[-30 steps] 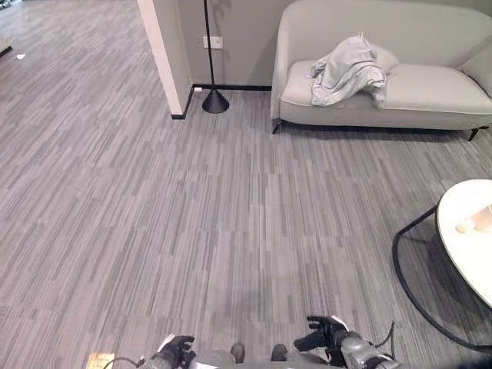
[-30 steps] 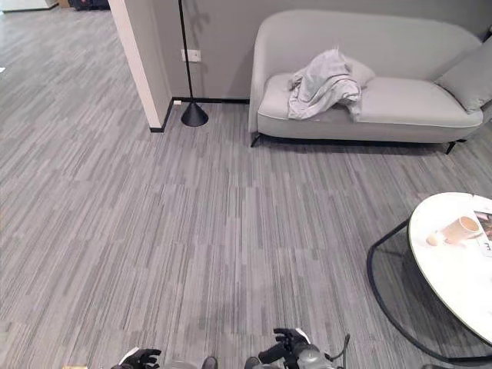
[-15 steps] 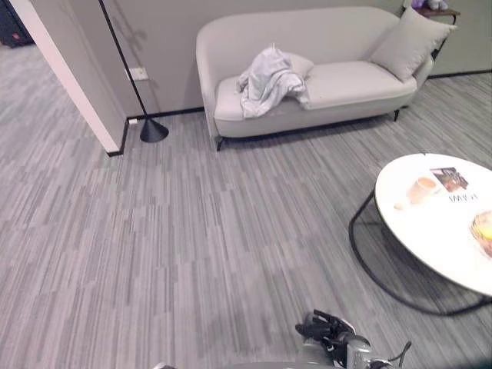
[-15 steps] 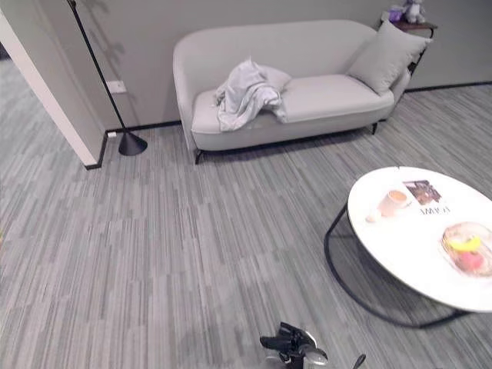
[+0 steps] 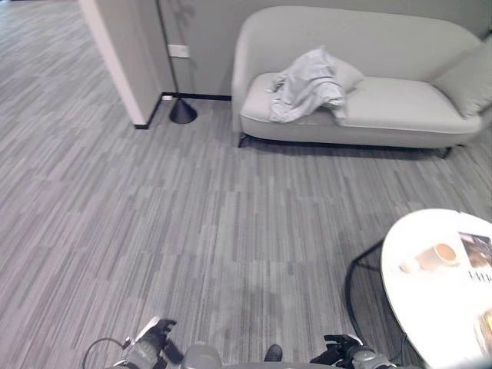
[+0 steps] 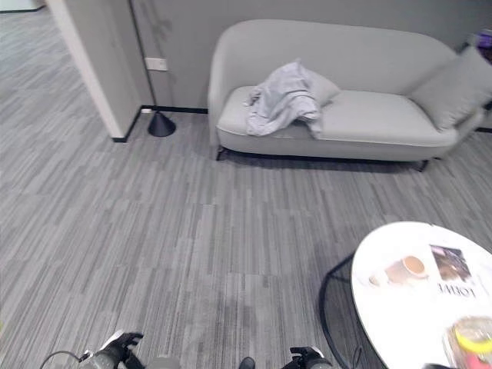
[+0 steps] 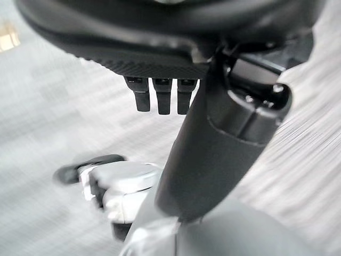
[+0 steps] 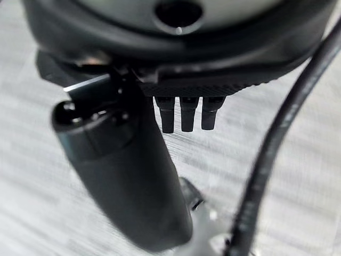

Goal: Hang the clothes on the sofa on the clothes rack.

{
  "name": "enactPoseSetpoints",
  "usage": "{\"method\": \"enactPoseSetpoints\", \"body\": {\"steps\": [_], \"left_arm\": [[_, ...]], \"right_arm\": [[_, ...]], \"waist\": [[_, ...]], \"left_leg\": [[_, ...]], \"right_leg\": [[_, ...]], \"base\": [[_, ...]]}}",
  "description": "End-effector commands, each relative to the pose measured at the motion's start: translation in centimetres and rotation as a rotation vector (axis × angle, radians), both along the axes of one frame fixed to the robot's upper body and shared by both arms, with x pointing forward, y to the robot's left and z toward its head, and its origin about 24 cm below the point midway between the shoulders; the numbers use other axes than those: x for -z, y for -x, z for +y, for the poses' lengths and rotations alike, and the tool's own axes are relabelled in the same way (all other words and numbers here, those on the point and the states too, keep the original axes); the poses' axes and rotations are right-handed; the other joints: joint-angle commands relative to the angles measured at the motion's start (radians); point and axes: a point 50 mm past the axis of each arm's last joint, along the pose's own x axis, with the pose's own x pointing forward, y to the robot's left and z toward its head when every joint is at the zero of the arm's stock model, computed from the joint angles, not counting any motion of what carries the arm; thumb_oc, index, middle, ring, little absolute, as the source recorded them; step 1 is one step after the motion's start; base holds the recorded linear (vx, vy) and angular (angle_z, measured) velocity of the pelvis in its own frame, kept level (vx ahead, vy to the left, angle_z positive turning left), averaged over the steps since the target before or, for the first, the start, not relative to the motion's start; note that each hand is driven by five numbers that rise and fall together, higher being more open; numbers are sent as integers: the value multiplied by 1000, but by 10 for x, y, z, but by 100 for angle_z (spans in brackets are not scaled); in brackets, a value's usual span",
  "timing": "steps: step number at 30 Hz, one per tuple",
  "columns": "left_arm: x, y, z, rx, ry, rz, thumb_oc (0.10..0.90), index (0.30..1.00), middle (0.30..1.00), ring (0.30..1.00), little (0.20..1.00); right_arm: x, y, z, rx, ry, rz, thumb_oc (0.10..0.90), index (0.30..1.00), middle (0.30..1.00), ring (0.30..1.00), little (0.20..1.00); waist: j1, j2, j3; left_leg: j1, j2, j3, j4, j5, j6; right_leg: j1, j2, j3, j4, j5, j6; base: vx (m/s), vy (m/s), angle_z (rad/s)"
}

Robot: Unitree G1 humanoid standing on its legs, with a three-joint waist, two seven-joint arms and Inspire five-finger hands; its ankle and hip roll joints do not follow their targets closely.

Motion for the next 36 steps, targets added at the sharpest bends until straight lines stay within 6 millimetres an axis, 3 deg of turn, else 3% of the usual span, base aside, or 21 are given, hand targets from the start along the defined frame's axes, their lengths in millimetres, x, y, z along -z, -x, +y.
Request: {"method": "enactPoseSetpoints", "body": {"steps": [1,3,4,6,7,8,9,11,13,15,16,17,20,21,24,26,28,33,34,35,36], "left_arm": [[14,31,-23,-148,126,99,800,900,900,900,900],[15,41,-20,-200,128,121,800,900,900,900,900],[15,41,-19,-200,127,121,800,900,900,900,900],[17,57,-10,-291,120,148,800,900,900,900,900],[17,64,-6,-317,112,163,800,900,900,900,900],[17,83,3,-414,99,204,800,900,900,900,900],[17,83,3,-414,100,204,800,900,900,900,900],[17,91,7,-436,86,226,800,900,900,900,900],[17,91,8,-361,70,245,800,900,900,900,900],[17,82,5,-221,37,240,800,900,900,900,900],[16,72,3,-149,24,225,800,900,900,900,900],[15,65,3,-96,11,215,800,900,900,900,900],[12,39,-5,5,3,150,800,900,900,900,900],[11,31,-7,9,14,122,800,900,900,900,900],[4,4,-13,22,27,24,800,900,900,900,900],[4,0,-17,50,20,13,800,900,900,900,900],[6,7,-16,30,19,25,800,900,900,900,900],[11,59,17,-169,-63,161,800,900,900,900,900],[10,63,23,-210,-78,161,800,900,900,900,900],[8,77,34,-302,-105,172,800,900,900,900,900],[8,76,35,-302,-106,172,800,900,900,900,900]], "right_arm": [[3,7,5,-58,-23,18,800,900,900,900,900],[5,5,15,-101,-44,16,800,900,900,900,900],[5,6,16,-102,-46,17,800,900,900,900,900],[6,-3,43,-210,-106,0,800,900,900,900,900],[7,-2,47,-238,-103,5,800,900,900,900,900],[10,9,52,-222,-125,36,800,900,900,900,900],[10,9,52,-222,-125,36,800,900,900,900,900],[15,29,50,-188,-143,91,800,900,900,900,900],[16,36,42,-184,-122,119,800,900,900,900,900],[15,38,33,-158,-94,119,800,900,900,900,900],[15,40,29,-144,-84,118,800,900,900,900,900],[14,39,29,-141,-80,110,800,900,900,900,900],[15,34,41,-163,-113,70,800,900,900,900,900],[14,30,43,-154,-125,54,800,900,900,900,900],[11,17,46,-144,-127,9,800,900,900,900,900],[11,14,50,-135,-132,1,800,900,900,900,900],[11,13,53,-116,-149,-8,800,900,900,900,900],[11,13,82,-250,-196,-15,800,900,900,900,900],[10,9,86,-282,-190,-31,800,900,900,900,900],[4,-10,88,-266,-196,-98,800,900,900,900,900],[4,-10,89,-266,-196,-98,800,900,900,900,900]], "waist": [[80,66,-24],[118,84,-41],[121,78,-37],[183,60,-45],[195,47,-51],[210,0,-77],[211,2,-79],[203,-45,-99],[187,-35,-96],[140,20,-82],[108,50,-76],[74,74,-66],[-21,97,-38],[-43,91,-28],[-88,63,-12],[-119,63,2],[-129,65,5],[-108,60,-42],[-103,59,-41],[-83,48,-25],[-89,40,-27]], "left_leg": [[-10,-136,126,-437,157,102],[-90,-186,156,-555,263,93],[-83,-190,162,-558,262,93],[-168,-202,213,-551,302,87],[-179,-189,217,-525,311,94],[-171,-193,183,-480,294,124],[-174,-191,182,-479,294,124],[-154,-223,176,-432,271,154],[-84,-228,160,-420,230,183],[24,-221,113,-420,178,216],[73,-208,84,-429,160,226],[130,-187,53,-448,146,231],[268,-144,-27,-489,102,211],[309,-130,-51,-505,81,195],[404,-90,-102,-552,14,138],[486,-26,-132,-575,-51,115],[501,6,-129,-568,-62,106],[531,159,-128,-487,-27,38],[510,182,-125,-439,18,16],[411,209,-82,-255,160,-16],[401,199,-90,-252,164,-15]], "right_leg": [[43,-9,123,46,-38,105],[103,43,149,57,-98,83],[106,37,153,60,-104,83],[197,34,216,84,-182,68],[215,23,227,91,-190,73],[248,-23,238,120,-189,103],[246,-20,239,119,-186,103],[222,-102,225,240,10,181],[164,-151,230,469,189,210],[89,-209,192,721,314,218],[46,-231,169,793,299,198],[-23,-235,152,858,204,163],[-183,-130,94,757,15,102],[-183,-115,72,651,14,112],[-224,-105,73,230,84,158],[-300,-108,151,68,187,208],[-329,-134,144,50,236,228],[-294,-107,93,144,214,208],[-280,-103,82,160,187,200],[-221,-99,68,148,157,182],[-224,-109,64,146,160,183]], "base": [[492,34,15],[530,27,19],[561,79,-18],[618,157,-79],[820,266,-117],[653,219,-87],[696,279,-67],[457,320,-20],[470,410,8],[536,499,39],[500,404,69],[473,263,76],[438,9,102],[482,-149,102],[516,-226,93],[625,-224,34],[505,-155,41],[591,-251,28],[724,-313,20],[491,-210,42],[493,-217,58]]}}
